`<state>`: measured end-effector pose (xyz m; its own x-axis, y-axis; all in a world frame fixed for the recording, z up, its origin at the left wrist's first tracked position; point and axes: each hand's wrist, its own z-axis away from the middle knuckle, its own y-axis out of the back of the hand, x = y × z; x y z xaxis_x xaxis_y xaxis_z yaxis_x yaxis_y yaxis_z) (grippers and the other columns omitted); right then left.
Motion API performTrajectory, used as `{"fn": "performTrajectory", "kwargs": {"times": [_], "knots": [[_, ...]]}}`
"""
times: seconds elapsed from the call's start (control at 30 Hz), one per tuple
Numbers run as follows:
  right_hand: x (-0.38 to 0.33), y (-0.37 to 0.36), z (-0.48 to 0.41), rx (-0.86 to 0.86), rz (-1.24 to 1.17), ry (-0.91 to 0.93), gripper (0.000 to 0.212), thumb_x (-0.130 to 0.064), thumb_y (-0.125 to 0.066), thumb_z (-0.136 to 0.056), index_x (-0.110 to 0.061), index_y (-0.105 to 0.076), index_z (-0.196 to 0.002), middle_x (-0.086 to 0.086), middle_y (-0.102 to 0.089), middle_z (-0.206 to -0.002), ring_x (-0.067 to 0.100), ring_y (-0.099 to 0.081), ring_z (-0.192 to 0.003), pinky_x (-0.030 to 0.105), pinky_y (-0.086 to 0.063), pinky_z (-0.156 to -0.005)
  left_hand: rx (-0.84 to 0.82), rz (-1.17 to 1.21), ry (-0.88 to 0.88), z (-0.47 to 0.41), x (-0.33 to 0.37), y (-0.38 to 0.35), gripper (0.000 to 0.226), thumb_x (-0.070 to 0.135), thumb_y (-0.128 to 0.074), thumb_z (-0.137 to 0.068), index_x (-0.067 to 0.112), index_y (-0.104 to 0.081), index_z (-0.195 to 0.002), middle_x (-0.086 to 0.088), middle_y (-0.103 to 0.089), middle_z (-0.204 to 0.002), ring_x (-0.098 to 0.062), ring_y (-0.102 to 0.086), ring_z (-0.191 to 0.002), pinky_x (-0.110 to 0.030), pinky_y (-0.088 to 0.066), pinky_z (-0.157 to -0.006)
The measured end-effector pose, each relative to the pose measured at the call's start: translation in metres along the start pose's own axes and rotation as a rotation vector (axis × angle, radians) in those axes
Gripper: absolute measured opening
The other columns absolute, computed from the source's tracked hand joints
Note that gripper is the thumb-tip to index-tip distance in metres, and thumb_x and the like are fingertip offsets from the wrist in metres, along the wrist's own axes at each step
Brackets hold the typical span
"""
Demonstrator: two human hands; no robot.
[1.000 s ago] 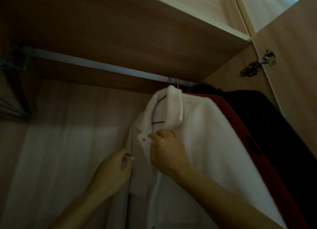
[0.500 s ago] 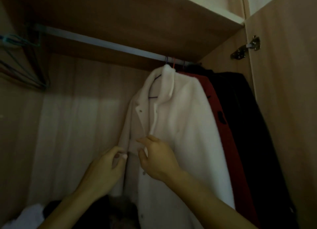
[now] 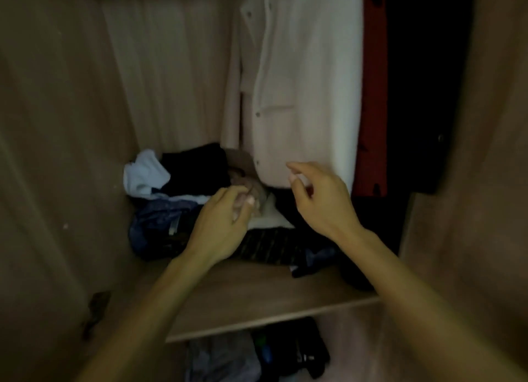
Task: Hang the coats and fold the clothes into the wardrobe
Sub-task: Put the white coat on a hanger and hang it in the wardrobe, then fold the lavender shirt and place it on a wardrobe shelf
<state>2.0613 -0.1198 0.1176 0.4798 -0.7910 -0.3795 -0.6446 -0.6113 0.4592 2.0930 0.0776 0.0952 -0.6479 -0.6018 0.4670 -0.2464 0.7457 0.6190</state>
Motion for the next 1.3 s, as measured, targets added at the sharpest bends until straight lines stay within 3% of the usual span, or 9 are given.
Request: {"fn": "performTrajectory", "kwargs": {"times": [0.1, 0.27, 0.33, 0.43, 0.6, 0.73, 0.93, 1.1, 1.3], "knots": [[-0.002, 0.007, 0.043, -0.008, -0.024, -0.074, 0.030, -0.019, -0.052, -0.095, -0.013, -0.062, -0.123, 0.001, -0.064, -0.116, 0.012, -0.059, -0.102, 0.021, -0.046, -0.087, -0.102, 0.002, -0.015, 0.032, 0.007, -0.012, 0.038, 0.040, -0.041, -0.098, 0.019, -0.051, -0.128, -0.001, -0.053, -0.130, -0.020, -0.049, -0.118, -0.034, -0.042, -0.097], [-0.016, 0.023, 0.102, -0.012, -0.004, -0.196, 0.031, -0.022, -0.050, -0.097, -0.015, -0.061, -0.124, -0.001, -0.062, -0.120, 0.010, -0.058, -0.106, 0.022, -0.047, -0.090, -0.144, 0.034, 0.008, 0.070, 0.026, -0.023, 0.043, 0.042, -0.039, -0.098, 0.016, -0.049, -0.131, -0.002, -0.051, -0.130, -0.018, -0.046, -0.120, -0.033, -0.039, -0.098], [-0.022, 0.031, 0.125, -0.001, 0.047, -0.247, 0.030, -0.023, -0.050, -0.096, -0.016, -0.061, -0.124, -0.003, -0.062, -0.120, 0.010, -0.058, -0.106, 0.019, -0.045, -0.088, -0.155, 0.080, -0.018, 0.088, 0.036, -0.026, 0.040, 0.039, -0.040, -0.098, 0.015, -0.050, -0.128, -0.002, -0.052, -0.127, -0.018, -0.047, -0.118, -0.027, -0.037, -0.093], [-0.034, 0.044, 0.163, 0.027, 0.099, -0.341, 0.029, -0.021, -0.051, -0.096, -0.017, -0.062, -0.123, -0.003, -0.063, -0.118, 0.007, -0.058, -0.105, 0.015, -0.043, -0.088, -0.194, 0.154, -0.034, 0.119, 0.045, -0.032, 0.041, 0.038, -0.041, -0.098, 0.015, -0.050, -0.131, -0.003, -0.051, -0.130, -0.017, -0.047, -0.120, -0.029, -0.038, -0.096], [-0.062, 0.062, 0.249, 0.104, 0.191, -0.537, 0.027, -0.018, -0.051, -0.096, -0.015, -0.065, -0.118, -0.001, -0.066, -0.114, 0.004, -0.058, -0.098, 0.003, -0.037, -0.084, -0.343, 0.286, -0.074, 0.181, 0.049, -0.052, 0.043, 0.043, -0.040, -0.097, 0.015, -0.051, -0.128, -0.005, -0.051, -0.129, -0.020, -0.048, -0.119, -0.024, -0.034, -0.096], [-0.085, 0.082, 0.323, 0.057, 0.286, -0.695, 0.026, -0.019, -0.050, -0.096, -0.015, -0.065, -0.118, 0.000, -0.067, -0.114, 0.006, -0.060, -0.100, 0.005, -0.037, -0.086, -0.501, 0.357, -0.082, 0.233, 0.068, -0.078, 0.042, 0.041, -0.040, -0.097, 0.019, -0.049, -0.131, -0.003, -0.049, -0.134, -0.019, -0.046, -0.122, -0.026, -0.033, -0.098], [-0.126, 0.172, 0.406, 0.215, 0.481, -0.826, 0.024, -0.016, -0.053, -0.093, -0.013, -0.068, -0.111, 0.004, -0.068, -0.110, 0.015, -0.062, -0.100, 0.023, -0.045, -0.090, -0.679, 0.520, -0.207, 0.299, 0.163, -0.109, 0.037, 0.035, -0.045, -0.097, 0.016, -0.052, -0.128, -0.003, -0.053, -0.127, -0.018, -0.048, -0.118, -0.023, -0.032, -0.097], [-0.164, 0.257, 0.481, 0.369, 0.596, -0.916, 0.024, -0.021, -0.051, -0.096, -0.016, -0.067, -0.114, 0.000, -0.067, -0.111, 0.009, -0.061, -0.100, 0.019, -0.045, -0.088, -0.791, 0.595, -0.358, 0.356, 0.251, -0.116, 0.034, 0.031, -0.046, -0.097, 0.012, -0.055, -0.124, -0.006, -0.056, -0.123, -0.020, -0.051, -0.114, -0.027, -0.037, -0.098], [-0.214, 0.353, 0.581, 0.490, 0.605, -0.980, 0.026, -0.026, -0.048, -0.098, -0.018, -0.066, -0.114, -0.005, -0.066, -0.113, 0.004, -0.058, -0.105, 0.019, -0.045, -0.092, -0.870, 0.614, -0.442, 0.443, 0.367, -0.121, 0.041, 0.043, -0.043, -0.095, 0.017, -0.056, -0.124, -0.004, -0.057, -0.125, -0.017, -0.052, -0.114, -0.023, -0.037, -0.095]]}}
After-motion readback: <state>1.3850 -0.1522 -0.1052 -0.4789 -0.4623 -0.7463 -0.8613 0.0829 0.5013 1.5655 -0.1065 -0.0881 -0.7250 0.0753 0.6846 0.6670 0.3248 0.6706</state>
